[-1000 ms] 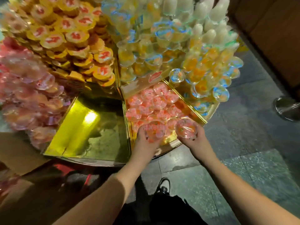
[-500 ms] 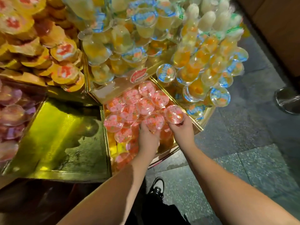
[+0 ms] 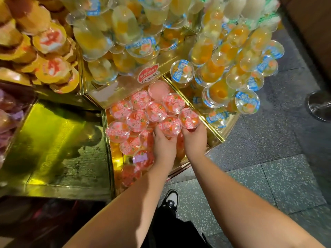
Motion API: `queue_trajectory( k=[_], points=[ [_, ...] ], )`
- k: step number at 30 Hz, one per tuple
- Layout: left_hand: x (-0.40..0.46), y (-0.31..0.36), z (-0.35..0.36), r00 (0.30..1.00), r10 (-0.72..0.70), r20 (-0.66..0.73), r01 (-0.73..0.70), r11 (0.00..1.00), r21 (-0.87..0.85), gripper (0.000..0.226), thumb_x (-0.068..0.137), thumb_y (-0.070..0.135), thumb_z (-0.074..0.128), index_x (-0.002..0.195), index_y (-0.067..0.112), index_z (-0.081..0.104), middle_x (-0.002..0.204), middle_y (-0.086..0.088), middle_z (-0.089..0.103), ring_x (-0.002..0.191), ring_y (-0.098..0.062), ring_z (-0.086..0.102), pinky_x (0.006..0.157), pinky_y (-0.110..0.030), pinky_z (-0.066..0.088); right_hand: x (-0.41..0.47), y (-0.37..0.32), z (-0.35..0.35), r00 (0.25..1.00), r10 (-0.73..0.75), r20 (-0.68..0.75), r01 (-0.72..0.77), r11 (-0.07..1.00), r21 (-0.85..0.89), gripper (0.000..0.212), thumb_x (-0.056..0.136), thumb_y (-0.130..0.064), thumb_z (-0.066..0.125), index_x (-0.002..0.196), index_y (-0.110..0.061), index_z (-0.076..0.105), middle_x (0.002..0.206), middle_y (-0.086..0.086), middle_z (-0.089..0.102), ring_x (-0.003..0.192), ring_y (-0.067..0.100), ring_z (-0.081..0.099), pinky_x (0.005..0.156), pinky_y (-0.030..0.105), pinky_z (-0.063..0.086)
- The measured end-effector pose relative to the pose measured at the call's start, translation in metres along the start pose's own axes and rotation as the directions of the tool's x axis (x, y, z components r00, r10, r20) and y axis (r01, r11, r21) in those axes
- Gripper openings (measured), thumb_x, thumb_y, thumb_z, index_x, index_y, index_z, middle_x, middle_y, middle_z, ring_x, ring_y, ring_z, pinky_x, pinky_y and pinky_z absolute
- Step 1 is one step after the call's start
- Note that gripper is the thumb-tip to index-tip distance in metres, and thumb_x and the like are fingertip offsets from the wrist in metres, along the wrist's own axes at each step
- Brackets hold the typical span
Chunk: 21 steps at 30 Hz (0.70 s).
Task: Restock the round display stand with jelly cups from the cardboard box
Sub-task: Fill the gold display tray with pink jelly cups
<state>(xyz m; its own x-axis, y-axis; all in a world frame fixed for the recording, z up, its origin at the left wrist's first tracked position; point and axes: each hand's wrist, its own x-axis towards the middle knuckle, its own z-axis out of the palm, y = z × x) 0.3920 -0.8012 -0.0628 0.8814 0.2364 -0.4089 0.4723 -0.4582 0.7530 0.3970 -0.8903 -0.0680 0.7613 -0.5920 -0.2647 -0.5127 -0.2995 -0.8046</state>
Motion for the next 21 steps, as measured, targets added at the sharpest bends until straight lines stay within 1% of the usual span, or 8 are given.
queue_trajectory(
  k=[2,6,11,12,15,17,19,21],
  points=[
    [0.0,0.0,0.001,1.0,0.004,-0.005,-0.004,1.0,0.006,0.069,0.091,0.031,0.069,0.148,0.015,0.034,0.143,-0.009,0.047,0.128,-0.028,0.049,0.09,-0.025,0.037,-0.001,0.0,0.003,1.0,0.007,-0.012,-0.007,1.0,0.001,0.046,0.082,-0.039,0.072,0.121,-0.02,0.061,0.112,-0.001,0.064,0.106,0.019,0.062,0.09,0.043,0.053],
    [0.002,-0.002,0.003,1.0,0.009,-0.005,-0.009,1.0,0.001,0.069,0.09,0.031,0.069,0.147,0.015,0.034,0.142,-0.009,0.047,0.128,-0.029,0.05,0.094,-0.03,0.041,0.0,0.002,0.004,0.999,0.041,-0.021,-0.041,0.999,-0.017,0.047,0.084,-0.036,0.073,0.125,-0.019,0.059,0.117,0.001,0.062,0.109,0.022,0.06,0.089,0.039,0.051],
    [0.002,0.004,0.002,0.999,-0.022,0.023,0.021,0.999,0.045,0.065,0.091,0.03,0.067,0.144,0.013,0.034,0.143,-0.011,0.043,0.124,-0.031,0.052,0.085,-0.027,0.04,0.001,0.001,0.002,0.997,0.081,0.016,-0.079,0.993,-0.083,0.052,0.084,-0.036,0.073,0.128,-0.015,0.054,0.122,0.006,0.059,0.113,0.026,0.058,0.089,0.038,0.048],
    [0.002,0.005,0.001,0.999,-0.034,0.031,0.031,0.997,0.068,0.065,0.091,0.03,0.068,0.143,0.011,0.034,0.144,-0.012,0.041,0.125,-0.032,0.05,0.086,-0.03,0.041,0.001,-0.001,0.001,0.995,0.091,0.032,-0.087,0.989,-0.116,0.053,0.084,-0.033,0.073,0.129,-0.012,0.052,0.124,0.009,0.057,0.116,0.029,0.056,0.092,0.039,0.046],
    [0.002,0.01,-0.005,0.996,-0.059,0.072,0.049,0.99,0.135,0.07,0.089,0.026,0.071,0.143,0.008,0.03,0.149,-0.013,0.033,0.135,-0.035,0.039,0.103,-0.04,0.04,0.004,-0.01,-0.007,0.98,0.164,0.112,-0.137,0.967,-0.214,0.06,0.083,-0.027,0.073,0.132,-0.007,0.046,0.13,0.015,0.051,0.122,0.032,0.05,0.101,0.042,0.043],
    [0.0,0.012,-0.013,0.99,-0.091,0.108,0.077,0.989,0.127,0.076,0.088,0.022,0.072,0.148,0.01,0.027,0.153,-0.012,0.028,0.139,-0.033,0.034,0.107,-0.039,0.037,0.004,-0.016,-0.012,0.956,0.243,0.164,-0.196,0.945,-0.26,0.067,0.078,-0.035,0.074,0.131,-0.006,0.047,0.13,0.015,0.052,0.119,0.033,0.054,0.099,0.042,0.047],
    [-0.005,0.014,-0.024,0.986,-0.105,0.13,0.09,0.989,0.114,0.078,0.089,0.02,0.071,0.152,0.014,0.025,0.156,-0.01,0.025,0.141,-0.031,0.032,0.109,-0.038,0.036,0.004,-0.017,-0.019,0.947,0.264,0.184,-0.205,0.936,-0.288,0.069,0.066,-0.042,0.07,0.125,-0.009,0.054,0.124,0.012,0.061,0.111,0.03,0.061,0.094,0.041,0.053],
    [-0.014,0.012,-0.039,0.982,-0.102,0.157,0.084,0.99,0.118,0.079,0.09,0.021,0.071,0.154,0.015,0.024,0.158,-0.009,0.024,0.142,-0.031,0.033,0.111,-0.04,0.036,-0.004,-0.027,-0.034,0.948,0.241,0.208,-0.18,0.944,-0.277,0.059,0.068,-0.038,0.07,0.118,-0.008,0.059,0.115,0.004,0.066,0.103,0.026,0.064,0.09,0.037,0.053]
  ],
)
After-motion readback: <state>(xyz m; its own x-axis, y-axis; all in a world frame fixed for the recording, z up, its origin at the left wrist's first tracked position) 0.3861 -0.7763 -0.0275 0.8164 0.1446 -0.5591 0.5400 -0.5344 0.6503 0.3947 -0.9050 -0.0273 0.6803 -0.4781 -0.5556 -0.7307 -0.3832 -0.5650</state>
